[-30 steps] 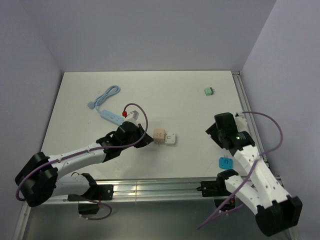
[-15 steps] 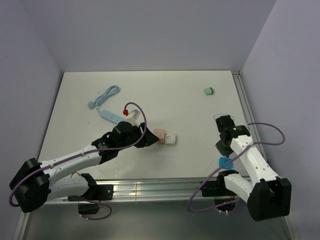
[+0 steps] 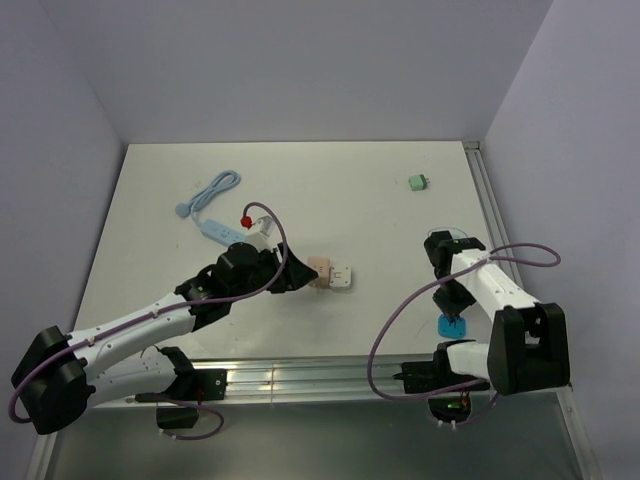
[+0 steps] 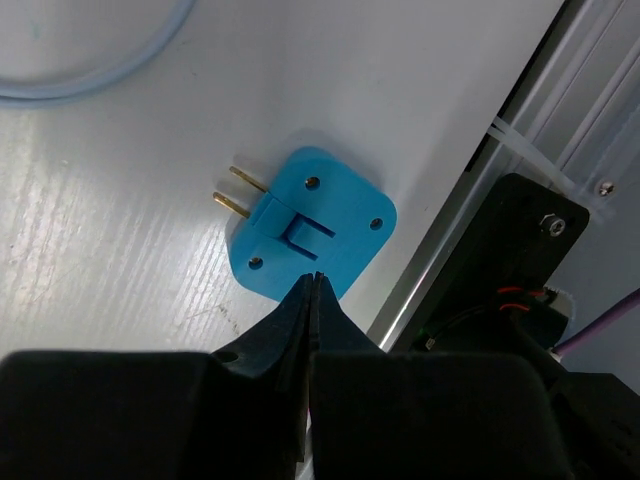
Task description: Insert the plug
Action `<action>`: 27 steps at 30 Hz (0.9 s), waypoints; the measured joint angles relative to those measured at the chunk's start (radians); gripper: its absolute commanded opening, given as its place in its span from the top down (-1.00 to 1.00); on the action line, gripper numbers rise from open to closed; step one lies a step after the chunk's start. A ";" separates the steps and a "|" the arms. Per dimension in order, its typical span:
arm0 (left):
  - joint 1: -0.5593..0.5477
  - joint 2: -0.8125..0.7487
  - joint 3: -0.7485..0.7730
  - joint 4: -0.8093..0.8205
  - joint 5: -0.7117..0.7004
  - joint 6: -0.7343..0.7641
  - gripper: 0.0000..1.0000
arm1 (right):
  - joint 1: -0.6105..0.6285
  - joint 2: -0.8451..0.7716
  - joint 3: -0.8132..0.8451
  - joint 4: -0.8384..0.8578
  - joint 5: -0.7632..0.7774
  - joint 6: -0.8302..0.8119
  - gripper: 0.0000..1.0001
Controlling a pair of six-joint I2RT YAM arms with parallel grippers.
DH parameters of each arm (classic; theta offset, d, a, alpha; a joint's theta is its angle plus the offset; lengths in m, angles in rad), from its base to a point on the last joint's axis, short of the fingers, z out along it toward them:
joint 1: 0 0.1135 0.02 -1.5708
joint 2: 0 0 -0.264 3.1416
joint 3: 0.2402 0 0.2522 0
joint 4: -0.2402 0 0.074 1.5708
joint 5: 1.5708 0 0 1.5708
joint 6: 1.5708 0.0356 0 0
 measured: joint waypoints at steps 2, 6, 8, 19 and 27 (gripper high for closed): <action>0.000 -0.002 0.003 -0.001 -0.003 0.003 -0.19 | 0.000 0.039 0.007 0.000 0.003 0.000 1.00; 0.000 -0.002 0.007 -0.005 -0.011 0.009 -0.19 | 0.000 0.087 0.018 0.008 0.011 -0.004 1.00; 0.000 -0.002 0.011 -0.005 -0.011 0.010 -0.19 | 0.000 0.108 0.022 0.013 0.011 -0.011 1.00; 0.000 -0.013 0.017 -0.020 -0.028 0.016 -0.20 | 0.000 0.219 0.038 0.057 -0.005 -0.072 1.00; 0.000 -0.029 0.016 -0.031 -0.034 0.016 -0.19 | 0.021 0.274 0.066 0.056 -0.005 -0.102 1.00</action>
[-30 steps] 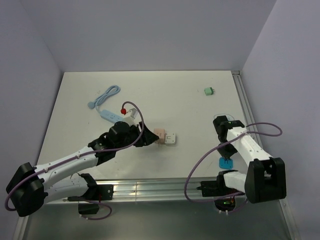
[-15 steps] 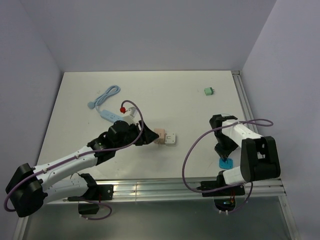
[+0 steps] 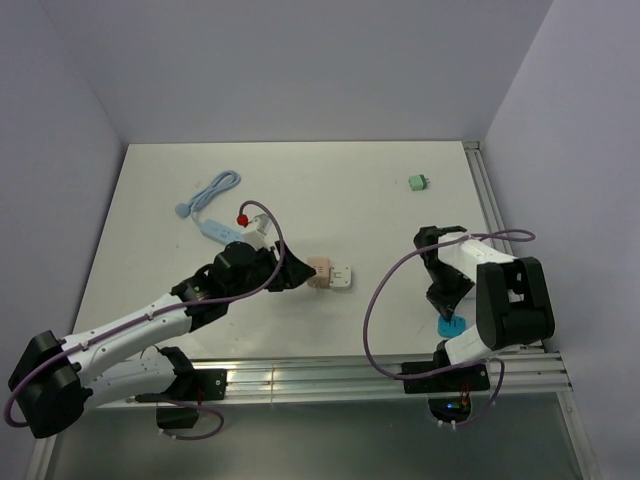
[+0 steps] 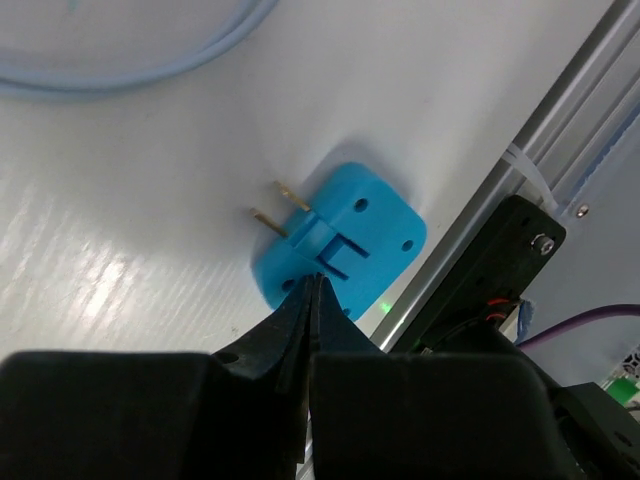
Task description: Insert the plug
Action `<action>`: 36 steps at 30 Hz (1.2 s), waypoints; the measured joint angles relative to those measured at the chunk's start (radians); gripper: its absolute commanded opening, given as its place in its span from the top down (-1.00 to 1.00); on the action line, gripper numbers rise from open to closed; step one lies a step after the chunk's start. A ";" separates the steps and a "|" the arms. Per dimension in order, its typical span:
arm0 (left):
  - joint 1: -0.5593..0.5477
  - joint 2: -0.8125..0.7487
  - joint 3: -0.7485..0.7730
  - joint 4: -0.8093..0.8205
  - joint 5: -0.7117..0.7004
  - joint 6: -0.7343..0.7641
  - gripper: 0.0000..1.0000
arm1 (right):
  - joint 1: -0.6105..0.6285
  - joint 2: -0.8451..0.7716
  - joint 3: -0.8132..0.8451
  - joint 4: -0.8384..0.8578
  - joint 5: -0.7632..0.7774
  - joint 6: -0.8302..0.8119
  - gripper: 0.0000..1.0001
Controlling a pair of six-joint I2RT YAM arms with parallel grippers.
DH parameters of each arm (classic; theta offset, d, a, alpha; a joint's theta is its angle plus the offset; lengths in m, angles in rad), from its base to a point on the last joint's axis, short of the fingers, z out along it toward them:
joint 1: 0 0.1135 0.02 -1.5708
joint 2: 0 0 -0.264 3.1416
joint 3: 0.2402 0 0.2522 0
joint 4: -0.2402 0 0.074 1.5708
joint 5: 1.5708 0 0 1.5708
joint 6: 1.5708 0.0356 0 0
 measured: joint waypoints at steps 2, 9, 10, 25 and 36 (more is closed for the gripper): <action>0.000 -0.003 0.000 -0.008 0.000 0.000 -0.19 | 0.020 0.013 0.011 0.000 -0.003 -0.002 1.00; 0.000 -0.040 0.000 -0.040 -0.040 -0.012 -0.19 | 0.126 0.129 0.129 0.106 -0.061 0.016 1.00; 0.000 -0.049 0.000 -0.042 -0.047 -0.015 -0.19 | 0.145 0.151 0.156 0.127 -0.070 0.019 1.00; 0.000 -0.080 0.000 -0.093 -0.085 -0.018 -0.28 | -0.011 -0.055 0.108 0.127 -0.031 0.085 1.00; -0.083 0.227 0.158 0.094 0.138 0.070 0.21 | -0.159 -0.170 0.209 0.040 0.014 0.032 1.00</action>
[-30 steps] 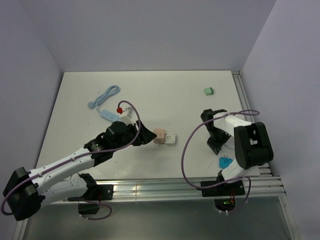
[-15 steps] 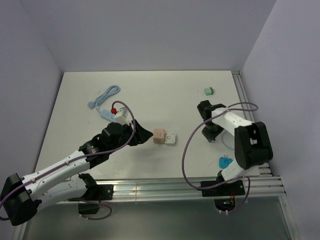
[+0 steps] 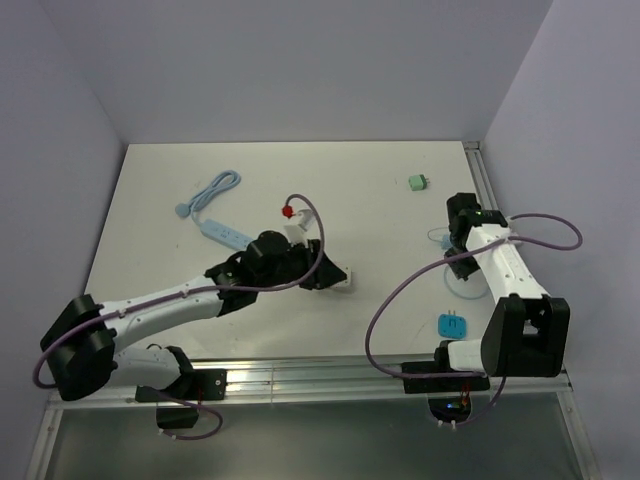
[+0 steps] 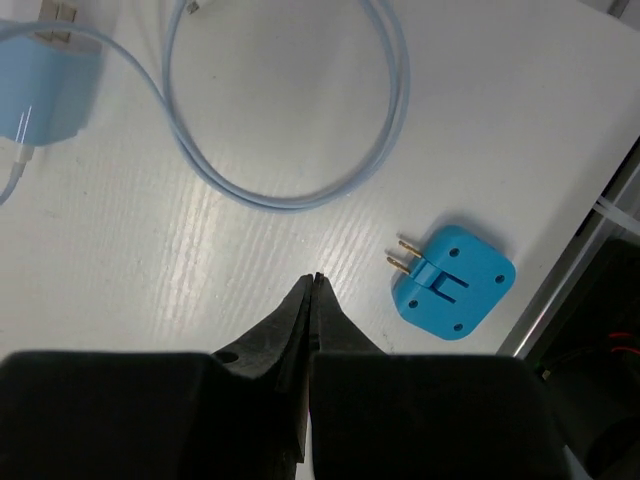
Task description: Insert the plug
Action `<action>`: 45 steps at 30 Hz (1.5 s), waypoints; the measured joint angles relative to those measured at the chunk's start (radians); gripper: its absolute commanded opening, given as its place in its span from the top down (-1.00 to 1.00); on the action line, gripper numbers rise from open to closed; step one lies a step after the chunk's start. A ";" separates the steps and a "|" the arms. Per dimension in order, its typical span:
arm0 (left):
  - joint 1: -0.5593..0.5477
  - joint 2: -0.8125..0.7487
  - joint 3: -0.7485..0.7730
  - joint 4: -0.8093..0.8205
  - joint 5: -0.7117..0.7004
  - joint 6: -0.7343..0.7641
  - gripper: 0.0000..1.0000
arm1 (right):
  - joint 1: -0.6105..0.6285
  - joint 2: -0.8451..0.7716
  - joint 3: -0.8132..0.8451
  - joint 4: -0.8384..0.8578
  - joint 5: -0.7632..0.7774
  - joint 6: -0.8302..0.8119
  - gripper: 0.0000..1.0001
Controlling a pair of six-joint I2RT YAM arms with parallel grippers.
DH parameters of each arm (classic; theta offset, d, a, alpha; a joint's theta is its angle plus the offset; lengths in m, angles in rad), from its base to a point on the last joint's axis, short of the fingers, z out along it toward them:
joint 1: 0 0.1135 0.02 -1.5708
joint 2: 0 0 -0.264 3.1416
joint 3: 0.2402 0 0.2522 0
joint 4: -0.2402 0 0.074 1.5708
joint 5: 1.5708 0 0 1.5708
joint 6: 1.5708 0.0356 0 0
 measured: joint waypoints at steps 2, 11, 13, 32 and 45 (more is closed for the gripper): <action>-0.049 0.076 0.057 0.050 0.056 0.017 0.30 | -0.038 -0.029 -0.005 -0.001 -0.018 -0.010 1.00; -0.161 0.518 0.364 0.186 0.264 0.059 0.27 | -0.126 -0.131 0.190 -0.042 -0.101 -0.193 1.00; -0.181 0.583 0.402 0.191 0.266 0.069 0.28 | -0.126 -0.187 0.237 -0.039 -0.119 -0.224 1.00; -0.404 1.007 0.812 0.344 0.111 0.136 0.28 | -0.126 -0.428 0.273 -0.030 -0.320 -0.379 1.00; -0.407 1.159 0.961 0.313 0.087 0.190 0.33 | -0.126 -0.480 0.267 -0.026 -0.349 -0.382 1.00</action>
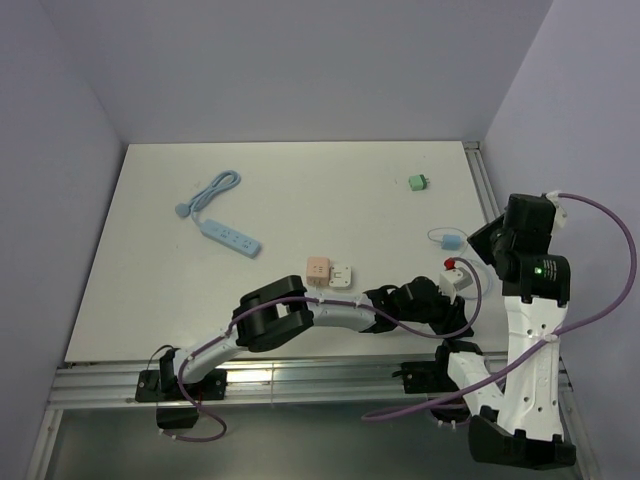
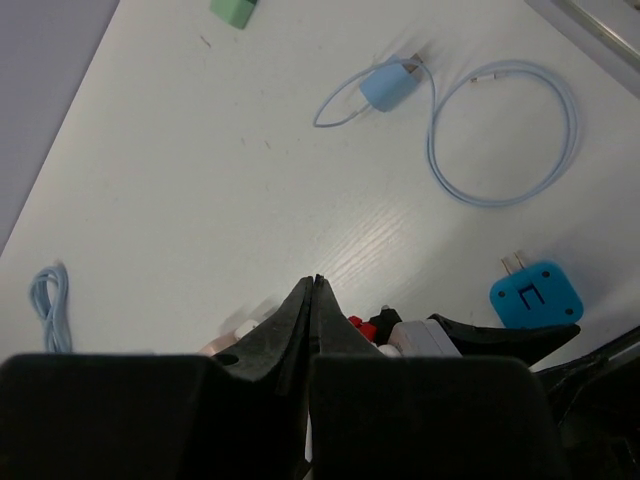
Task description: Insert the plug
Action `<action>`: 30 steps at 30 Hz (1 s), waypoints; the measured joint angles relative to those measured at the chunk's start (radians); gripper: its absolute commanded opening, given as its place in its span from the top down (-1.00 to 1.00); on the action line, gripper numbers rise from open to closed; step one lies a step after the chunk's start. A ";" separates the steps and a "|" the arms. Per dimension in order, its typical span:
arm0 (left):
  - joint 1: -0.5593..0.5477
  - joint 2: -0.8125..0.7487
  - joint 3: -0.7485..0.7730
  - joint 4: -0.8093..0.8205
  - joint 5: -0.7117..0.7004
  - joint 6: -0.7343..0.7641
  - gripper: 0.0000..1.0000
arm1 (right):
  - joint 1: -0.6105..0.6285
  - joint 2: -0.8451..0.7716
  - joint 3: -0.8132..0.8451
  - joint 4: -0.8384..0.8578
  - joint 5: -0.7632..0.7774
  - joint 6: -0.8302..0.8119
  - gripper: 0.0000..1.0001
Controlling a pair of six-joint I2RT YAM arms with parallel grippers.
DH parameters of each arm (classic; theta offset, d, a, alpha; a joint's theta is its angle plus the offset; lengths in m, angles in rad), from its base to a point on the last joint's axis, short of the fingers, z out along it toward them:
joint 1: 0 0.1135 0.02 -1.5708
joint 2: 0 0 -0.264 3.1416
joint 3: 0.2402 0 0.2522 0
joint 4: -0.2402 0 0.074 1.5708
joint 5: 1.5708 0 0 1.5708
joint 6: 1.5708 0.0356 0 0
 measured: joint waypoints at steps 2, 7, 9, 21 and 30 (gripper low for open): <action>0.000 0.001 0.000 0.001 0.002 0.001 0.33 | 0.000 -0.010 -0.002 0.000 0.004 0.000 1.00; -0.002 0.005 0.012 -0.012 0.001 0.003 0.36 | 0.000 -0.021 -0.013 0.002 -0.001 0.000 1.00; -0.003 0.005 0.012 -0.014 -0.009 0.002 0.38 | 0.000 -0.021 -0.019 0.007 -0.004 0.000 1.00; -0.011 -0.028 -0.178 0.000 -0.010 -0.027 0.63 | -0.006 0.072 0.047 0.009 0.016 0.008 1.00; 0.005 -0.071 -0.196 -0.003 0.077 -0.023 0.67 | -0.040 0.101 0.064 0.026 0.031 0.008 1.00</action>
